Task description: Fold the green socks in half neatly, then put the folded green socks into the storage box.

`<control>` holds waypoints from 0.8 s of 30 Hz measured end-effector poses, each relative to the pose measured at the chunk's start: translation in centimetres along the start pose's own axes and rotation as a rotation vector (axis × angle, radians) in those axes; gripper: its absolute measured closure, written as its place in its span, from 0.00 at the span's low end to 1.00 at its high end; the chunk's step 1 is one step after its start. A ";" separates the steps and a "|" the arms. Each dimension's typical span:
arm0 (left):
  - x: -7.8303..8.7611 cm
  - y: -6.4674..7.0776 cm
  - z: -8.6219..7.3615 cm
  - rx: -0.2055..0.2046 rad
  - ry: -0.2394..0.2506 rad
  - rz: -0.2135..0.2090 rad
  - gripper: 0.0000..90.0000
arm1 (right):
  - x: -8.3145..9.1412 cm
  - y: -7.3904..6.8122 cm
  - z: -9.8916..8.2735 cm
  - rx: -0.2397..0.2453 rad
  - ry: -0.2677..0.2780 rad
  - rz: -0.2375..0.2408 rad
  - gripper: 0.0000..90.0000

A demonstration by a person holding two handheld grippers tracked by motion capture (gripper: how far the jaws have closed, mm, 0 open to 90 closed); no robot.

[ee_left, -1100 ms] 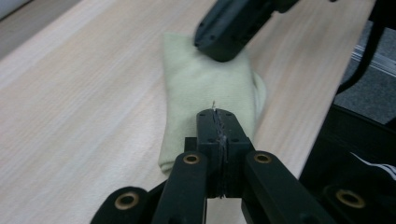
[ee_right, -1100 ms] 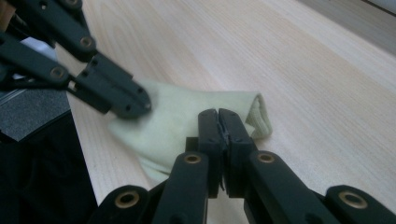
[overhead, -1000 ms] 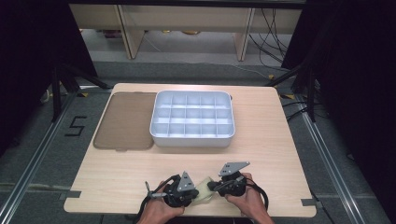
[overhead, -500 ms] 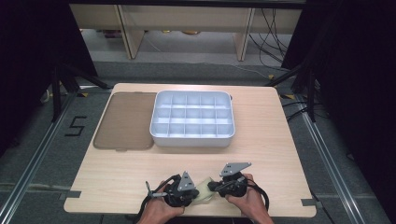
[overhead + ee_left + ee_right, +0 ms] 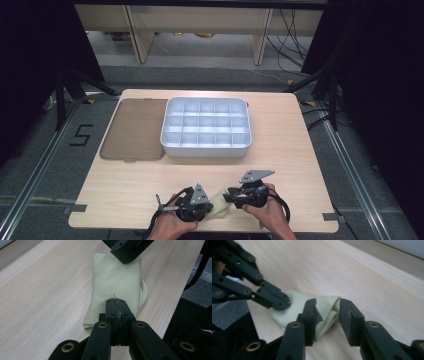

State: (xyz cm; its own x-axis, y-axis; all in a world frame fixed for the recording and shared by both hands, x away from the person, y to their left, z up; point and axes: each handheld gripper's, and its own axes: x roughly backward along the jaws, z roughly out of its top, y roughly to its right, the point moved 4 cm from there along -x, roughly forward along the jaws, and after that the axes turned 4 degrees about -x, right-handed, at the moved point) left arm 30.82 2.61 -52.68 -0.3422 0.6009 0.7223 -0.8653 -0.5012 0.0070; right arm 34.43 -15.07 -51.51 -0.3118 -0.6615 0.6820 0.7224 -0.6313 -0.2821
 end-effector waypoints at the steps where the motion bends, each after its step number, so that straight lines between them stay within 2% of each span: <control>1: 0.0 0.0 0.0 -0.001 0.000 0.001 0.99 | 0.0 0.1 0.0 -0.010 0.003 -0.007 0.69; 3: 0.0 0.0 0.0 0.001 0.000 -0.001 0.99 | 0.0 0.2 0.1 -0.040 -0.006 0.002 0.61; 7: 0.0 0.0 0.0 -0.002 0.001 0.001 0.99 | -0.2 0.5 0.0 -0.063 -0.012 -0.012 0.51; 9: 0.0 0.0 0.0 -0.001 0.001 0.001 0.99 | -0.3 0.4 0.1 -0.082 -0.011 -0.006 0.49; 19: 0.0 0.0 0.0 -0.007 0.004 0.000 0.98 | -1.2 0.4 0.2 -0.080 -0.055 0.006 0.46; 21: -0.1 0.1 0.0 0.004 0.014 0.000 0.98 | -1.4 0.3 0.1 -0.080 -0.064 0.011 0.46; 22: 0.0 0.0 0.0 -0.008 0.004 -0.001 0.98 | -1.4 0.3 0.1 -0.079 -0.065 0.007 0.46; 24: -0.1 0.1 0.0 0.005 0.016 -0.001 0.98 | -1.4 0.3 0.1 -0.080 -0.070 0.009 0.46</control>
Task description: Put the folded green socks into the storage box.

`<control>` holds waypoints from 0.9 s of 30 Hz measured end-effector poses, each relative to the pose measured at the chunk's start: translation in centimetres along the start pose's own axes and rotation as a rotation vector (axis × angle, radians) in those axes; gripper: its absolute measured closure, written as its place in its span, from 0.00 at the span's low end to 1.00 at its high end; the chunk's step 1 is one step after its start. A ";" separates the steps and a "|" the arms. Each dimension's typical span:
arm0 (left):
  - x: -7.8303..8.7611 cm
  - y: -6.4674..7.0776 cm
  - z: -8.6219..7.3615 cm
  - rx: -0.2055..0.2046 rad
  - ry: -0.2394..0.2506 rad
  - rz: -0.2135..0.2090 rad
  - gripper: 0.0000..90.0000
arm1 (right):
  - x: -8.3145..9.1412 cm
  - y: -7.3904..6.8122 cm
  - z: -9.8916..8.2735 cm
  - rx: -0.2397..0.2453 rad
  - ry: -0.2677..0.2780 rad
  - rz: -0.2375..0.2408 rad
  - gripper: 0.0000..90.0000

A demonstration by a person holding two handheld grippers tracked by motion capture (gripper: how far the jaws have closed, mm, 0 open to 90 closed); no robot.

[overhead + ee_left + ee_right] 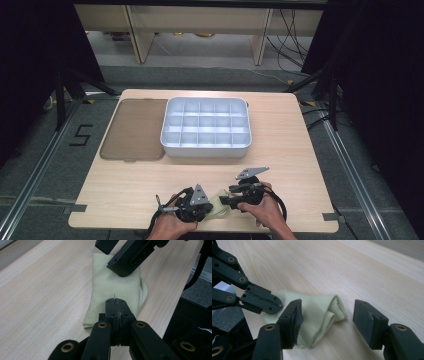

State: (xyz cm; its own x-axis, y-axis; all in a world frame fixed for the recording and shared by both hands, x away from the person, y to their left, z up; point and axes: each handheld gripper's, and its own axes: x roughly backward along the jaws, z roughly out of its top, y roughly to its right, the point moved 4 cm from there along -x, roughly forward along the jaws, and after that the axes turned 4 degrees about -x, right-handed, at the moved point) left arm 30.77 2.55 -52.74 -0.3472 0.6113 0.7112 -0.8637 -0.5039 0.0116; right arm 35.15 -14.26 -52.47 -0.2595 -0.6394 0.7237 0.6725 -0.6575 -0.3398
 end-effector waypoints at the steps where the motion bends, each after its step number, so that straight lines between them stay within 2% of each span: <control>1: 0.0 0.0 0.0 0.000 -0.002 0.000 0.98 | -0.1 0.0 0.0 0.002 -0.002 0.006 0.46; 3: 0.1 -0.1 -0.1 -0.019 -0.016 0.013 0.98 | -0.2 -0.1 -0.1 -0.002 -0.004 0.015 0.46; 4: 0.0 0.1 -0.1 0.008 -0.016 0.015 0.98 | -0.2 -0.1 -0.1 0.000 -0.010 0.006 0.46; 7: 0.0 0.2 -0.2 0.013 -0.007 0.008 0.98 | -0.3 -0.3 -0.2 -0.006 -0.017 0.009 0.47; 12: 0.1 0.1 -0.3 0.010 -0.014 0.018 0.98 | -0.6 -0.5 -0.3 -0.009 -0.023 0.026 0.49; 13: 0.1 0.2 -0.3 0.005 -0.014 0.004 0.98 | -0.6 -0.5 -0.3 -0.007 -0.022 0.027 0.50; 16: 0.1 0.2 -0.3 0.008 -0.014 0.015 0.98 | -0.9 -0.6 -0.3 -0.010 -0.023 0.033 0.51; 19: 0.1 0.2 -0.3 0.011 -0.015 0.000 0.98 | -1.2 -0.9 -0.3 -0.008 -0.037 0.045 0.52; 21: 0.1 0.1 -0.3 0.004 -0.010 0.007 0.98 | -1.5 -1.0 -0.3 -0.006 -0.037 0.082 0.56; 23: 0.2 0.0 -0.3 -0.013 -0.011 -0.003 0.98 | -1.6 -1.0 -0.3 -0.008 -0.034 0.077 0.60; 27: 0.2 0.1 -0.3 -0.010 -0.010 0.001 0.98 | -1.7 -1.1 -0.4 -0.009 -0.033 0.095 0.68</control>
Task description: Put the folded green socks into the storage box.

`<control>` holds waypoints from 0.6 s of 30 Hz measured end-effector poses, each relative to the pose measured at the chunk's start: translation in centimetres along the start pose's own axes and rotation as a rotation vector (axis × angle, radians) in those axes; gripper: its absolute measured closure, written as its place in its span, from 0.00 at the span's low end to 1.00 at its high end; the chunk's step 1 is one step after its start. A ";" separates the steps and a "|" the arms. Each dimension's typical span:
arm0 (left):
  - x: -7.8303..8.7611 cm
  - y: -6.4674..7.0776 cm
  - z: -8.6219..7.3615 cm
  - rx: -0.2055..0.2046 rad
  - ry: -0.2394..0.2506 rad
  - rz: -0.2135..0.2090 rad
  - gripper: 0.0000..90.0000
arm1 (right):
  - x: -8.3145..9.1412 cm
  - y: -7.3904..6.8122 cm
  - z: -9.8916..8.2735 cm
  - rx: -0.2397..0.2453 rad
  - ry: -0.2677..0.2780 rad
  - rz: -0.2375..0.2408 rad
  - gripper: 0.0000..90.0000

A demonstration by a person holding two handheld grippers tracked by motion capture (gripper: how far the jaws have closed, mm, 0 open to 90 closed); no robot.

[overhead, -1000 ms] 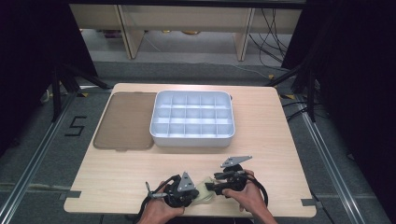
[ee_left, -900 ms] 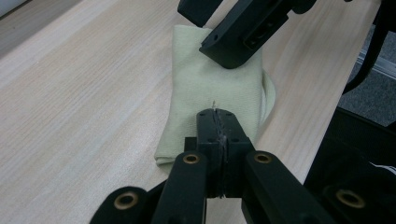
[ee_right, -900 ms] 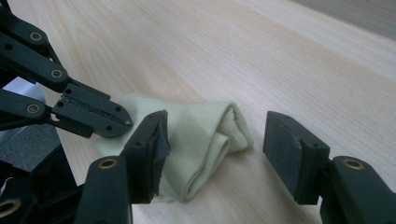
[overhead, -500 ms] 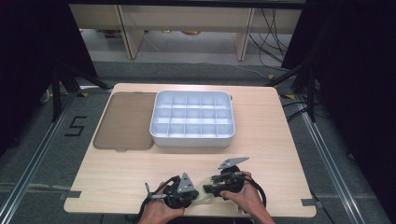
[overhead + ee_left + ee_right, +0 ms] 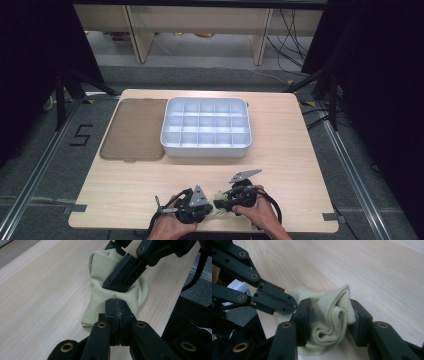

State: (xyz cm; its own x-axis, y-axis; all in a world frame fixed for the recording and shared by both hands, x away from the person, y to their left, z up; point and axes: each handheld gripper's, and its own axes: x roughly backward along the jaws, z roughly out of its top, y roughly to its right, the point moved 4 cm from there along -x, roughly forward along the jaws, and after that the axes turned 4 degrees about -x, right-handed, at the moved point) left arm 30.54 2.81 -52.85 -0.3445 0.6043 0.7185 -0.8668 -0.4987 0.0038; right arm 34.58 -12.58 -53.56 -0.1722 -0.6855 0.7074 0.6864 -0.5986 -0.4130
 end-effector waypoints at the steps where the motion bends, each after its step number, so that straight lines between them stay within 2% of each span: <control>1: 0.0 0.0 0.0 -0.002 0.002 -0.003 0.98 | 0.0 0.0 0.0 -0.010 0.000 0.004 0.70; 3: 0.0 -0.1 0.0 0.004 0.005 -0.007 0.97 | 0.0 0.0 0.0 -0.010 0.002 0.015 0.73; 6: 0.1 0.0 0.0 0.006 0.002 -0.014 0.93 | 0.0 -0.1 0.0 -0.004 0.014 0.002 0.75; 7: 0.1 0.1 0.0 0.011 0.007 -0.016 0.91 | 0.0 -0.1 0.0 -0.003 0.016 0.001 0.76; 8: 0.1 0.3 -0.1 0.033 0.012 -0.034 0.88 | 0.0 -0.1 0.0 -0.004 0.018 0.002 0.76; 11: 0.6 0.4 -0.1 0.033 0.021 -0.048 0.76 | 0.1 -0.2 0.0 0.004 0.020 -0.001 0.77; 13: 0.9 0.4 -0.2 0.035 0.021 -0.045 0.70 | 0.1 -0.3 0.1 0.006 0.026 0.012 0.77; 14: 1.2 0.4 -0.3 0.022 0.025 -0.053 0.66 | 0.1 -0.4 0.0 -0.004 0.027 0.017 0.77; 15: 1.4 0.5 -0.4 0.027 0.027 -0.049 0.63 | 0.2 -0.4 0.1 0.002 0.030 -0.003 0.77; 16: 1.7 0.6 -0.6 0.053 0.028 -0.049 0.59 | 0.3 -0.4 0.1 0.019 0.035 0.004 0.77; 18: 2.3 0.5 -1.1 0.064 0.037 -0.030 0.53 | 0.4 -0.5 0.1 0.004 0.035 0.001 0.77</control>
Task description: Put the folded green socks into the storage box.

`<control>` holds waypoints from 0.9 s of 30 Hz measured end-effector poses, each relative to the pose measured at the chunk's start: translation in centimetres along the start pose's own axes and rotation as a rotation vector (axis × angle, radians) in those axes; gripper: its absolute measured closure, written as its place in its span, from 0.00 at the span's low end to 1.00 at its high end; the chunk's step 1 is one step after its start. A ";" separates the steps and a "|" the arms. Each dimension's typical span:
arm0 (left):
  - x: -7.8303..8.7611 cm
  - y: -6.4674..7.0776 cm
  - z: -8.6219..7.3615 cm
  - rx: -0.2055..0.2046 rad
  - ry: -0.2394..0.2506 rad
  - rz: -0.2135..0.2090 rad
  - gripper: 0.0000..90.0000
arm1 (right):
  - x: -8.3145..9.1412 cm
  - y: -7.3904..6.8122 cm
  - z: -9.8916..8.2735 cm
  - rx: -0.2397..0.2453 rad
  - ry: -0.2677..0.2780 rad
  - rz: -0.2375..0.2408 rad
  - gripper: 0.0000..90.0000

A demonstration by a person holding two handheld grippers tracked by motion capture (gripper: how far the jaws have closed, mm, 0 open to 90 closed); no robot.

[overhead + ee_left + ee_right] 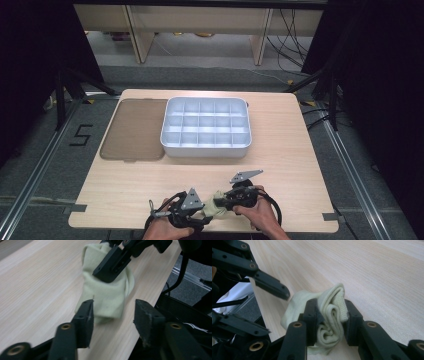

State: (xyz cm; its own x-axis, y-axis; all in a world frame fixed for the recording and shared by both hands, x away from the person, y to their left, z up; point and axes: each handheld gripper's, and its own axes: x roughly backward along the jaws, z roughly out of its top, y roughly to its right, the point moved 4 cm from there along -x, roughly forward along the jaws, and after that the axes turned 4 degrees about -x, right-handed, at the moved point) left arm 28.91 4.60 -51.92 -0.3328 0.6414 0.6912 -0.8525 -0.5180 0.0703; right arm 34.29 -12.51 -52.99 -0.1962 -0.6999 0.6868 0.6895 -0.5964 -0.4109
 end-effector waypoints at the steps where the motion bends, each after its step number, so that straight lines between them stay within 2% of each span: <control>1: 0.4 -0.1 -0.2 0.008 0.004 0.004 0.51 | 0.0 0.0 0.1 0.004 0.005 0.014 0.77; 2: 0.7 -0.1 -0.4 0.021 0.010 0.002 0.49 | 0.2 -0.1 0.1 0.005 0.003 0.002 0.77; 4: 1.6 -0.2 -0.9 0.020 0.025 0.000 0.46 | 0.6 -0.4 0.3 -0.008 0.004 0.019 0.77; 5: 1.9 -0.2 -1.1 0.037 0.034 0.009 0.44 | 0.7 -0.2 0.5 0.014 0.023 0.026 0.77; 6: 2.3 -0.4 -1.3 0.030 0.026 0.017 0.43 | 1.0 -0.2 0.7 0.020 0.028 0.026 0.77; 7: 2.4 -0.3 -1.4 0.052 0.056 0.016 0.42 | 1.3 -0.5 0.8 -0.003 0.028 0.035 0.77; 9: 2.9 -0.6 -1.9 0.045 0.042 0.034 0.40 | 1.9 -0.4 1.1 0.028 0.036 0.018 0.77; 11: 3.1 -0.6 -2.1 0.056 0.052 0.029 0.39 | 2.5 -0.4 1.3 0.052 0.044 0.011 0.77; 12: 3.1 -0.8 -2.3 0.055 0.037 0.035 0.38 | 2.9 -0.6 1.4 0.038 0.047 -0.003 0.77; 13: 3.2 -0.8 -2.5 0.075 0.028 0.034 0.37 | 3.3 -0.4 1.6 0.072 0.057 -0.011 0.77; 14: 3.1 -1.0 -2.6 0.075 0.023 0.041 0.37 | 3.8 -0.4 1.8 0.078 0.064 -0.019 0.77; 15: 3.1 -1.1 -2.7 0.082 0.025 0.045 0.36 | 4.1 -0.5 1.9 0.067 0.057 -0.006 0.77; 16: 3.1 -1.2 -2.7 0.079 0.021 0.044 0.36 | 4.6 -0.2 2.1 0.091 0.060 -0.047 0.77; 17: 3.0 -1.4 -2.8 0.080 0.021 0.054 0.35 | 5.0 0.0 2.2 0.109 0.066 -0.056 0.77; 18: 3.0 -1.5 -2.8 0.087 0.017 0.047 0.34 | 5.4 0.1 2.3 0.103 0.065 -0.063 0.77; 19: 3.0 -1.6 -2.9 0.072 0.009 0.051 0.34 | 5.7 0.2 2.4 0.097 0.071 -0.068 0.77; 20: 3.0 -1.6 -2.9 0.088 0.012 0.054 0.33 | 6.1 0.6 2.6 0.107 0.073 -0.080 0.77; 21: 3.0 -1.8 -3.0 0.082 0.001 0.065 0.33 | 6.3 0.9 2.8 0.110 0.072 -0.094 0.77; 22: 3.0 -2.0 -3.0 0.076 -0.010 0.068 0.34 | 6.6 0.9 2.8 0.083 0.057 -0.094 0.77; 23: 3.0 -1.9 -3.0 0.069 -0.011 0.058 0.35 | 6.8 1.2 2.9 0.083 0.051 -0.105 0.77; 24: 3.1 -2.2 -3.1 0.056 -0.017 0.071 0.35 | 7.0 1.6 3.1 0.098 0.059 -0.110 0.77; 25: 3.1 -2.1 -3.1 0.077 -0.008 0.071 0.35 | 7.2 1.8 3.1 0.095 0.062 -0.112 0.77; 26: 3.1 -2.4 -3.2 0.072 -0.017 0.078 0.35 | 7.4 2.1 3.2 0.090 0.064 -0.109 0.77; 27: 3.0 -2.3 -3.2 0.097 -0.008 0.077 0.34 | 7.5 2.1 3.1 0.054 0.057 -0.106 0.77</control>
State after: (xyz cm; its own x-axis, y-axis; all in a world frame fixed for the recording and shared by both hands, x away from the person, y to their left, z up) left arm 28.59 9.59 -52.31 -0.3921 0.5935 0.7029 -0.7814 -0.6181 0.0860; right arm 36.39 -17.81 -46.82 -0.3080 -0.6565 0.6886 0.6991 -0.6471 -0.3042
